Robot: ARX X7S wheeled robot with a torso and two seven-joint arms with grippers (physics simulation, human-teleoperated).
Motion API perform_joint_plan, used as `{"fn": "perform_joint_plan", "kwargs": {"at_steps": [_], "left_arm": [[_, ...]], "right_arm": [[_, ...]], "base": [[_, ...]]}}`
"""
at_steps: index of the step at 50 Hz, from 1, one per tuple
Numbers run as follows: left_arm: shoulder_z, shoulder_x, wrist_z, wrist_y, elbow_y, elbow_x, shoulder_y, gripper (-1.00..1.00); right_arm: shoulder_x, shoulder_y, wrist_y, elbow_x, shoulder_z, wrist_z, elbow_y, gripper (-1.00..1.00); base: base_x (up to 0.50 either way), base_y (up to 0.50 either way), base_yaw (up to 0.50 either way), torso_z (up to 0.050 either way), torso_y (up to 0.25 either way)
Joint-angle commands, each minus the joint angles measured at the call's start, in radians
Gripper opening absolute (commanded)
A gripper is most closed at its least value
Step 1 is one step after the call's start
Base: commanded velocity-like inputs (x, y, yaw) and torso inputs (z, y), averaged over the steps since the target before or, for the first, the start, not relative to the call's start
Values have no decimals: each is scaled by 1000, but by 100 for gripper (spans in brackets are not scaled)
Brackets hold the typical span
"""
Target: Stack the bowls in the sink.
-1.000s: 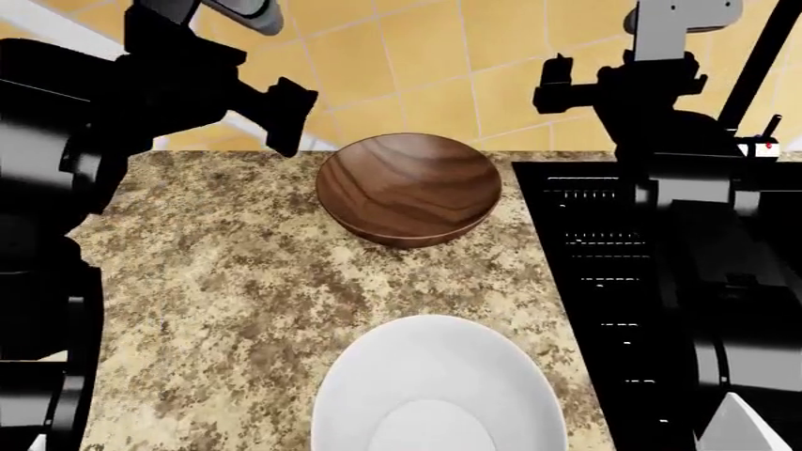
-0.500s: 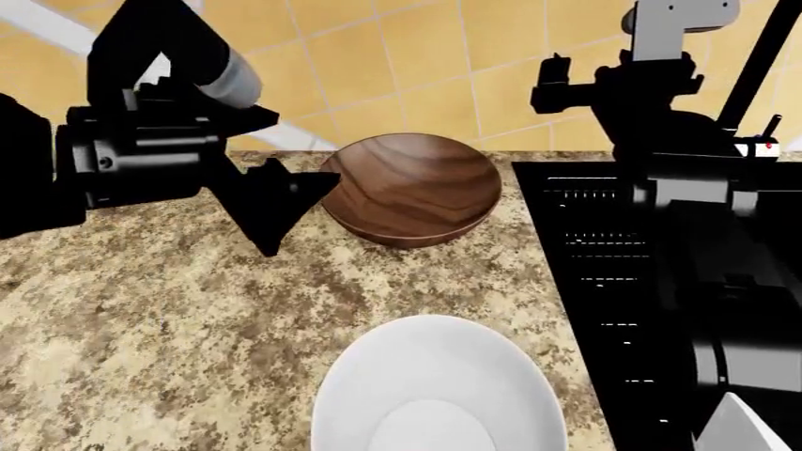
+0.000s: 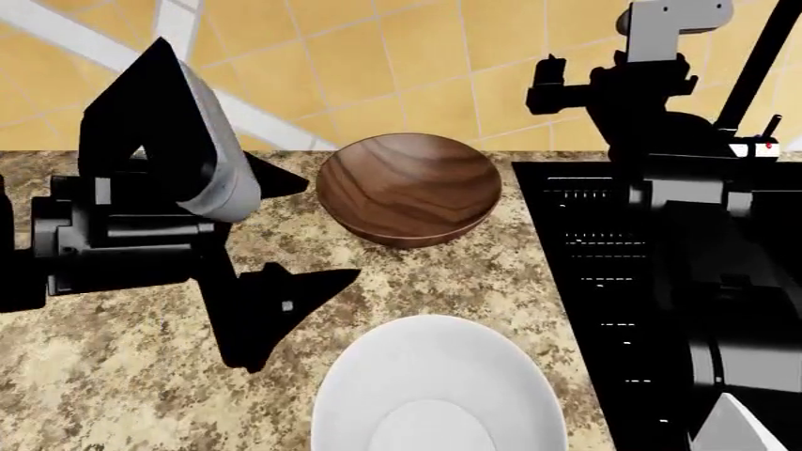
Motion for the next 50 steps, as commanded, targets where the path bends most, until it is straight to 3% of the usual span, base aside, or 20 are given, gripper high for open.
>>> {"fn": "perform_joint_plan", "kwargs": {"at_steps": [1, 23, 50], "left_arm": [[34, -19, -96, 29, 51, -186, 11, 100], [151, 18, -116, 48, 5, -191, 26, 100], [225, 25, -55, 91, 21, -103, 100, 100]], "right_arm": [[-1, -1, 0, -1, 3, -1, 0, 100], [2, -4, 0, -1, 7, -4, -4, 100], [2, -12, -3, -2, 9, -3, -4, 100]], "base": [[0, 0, 0, 0, 0], [0, 0, 0, 0, 0], [0, 0, 0, 0, 0]]}}
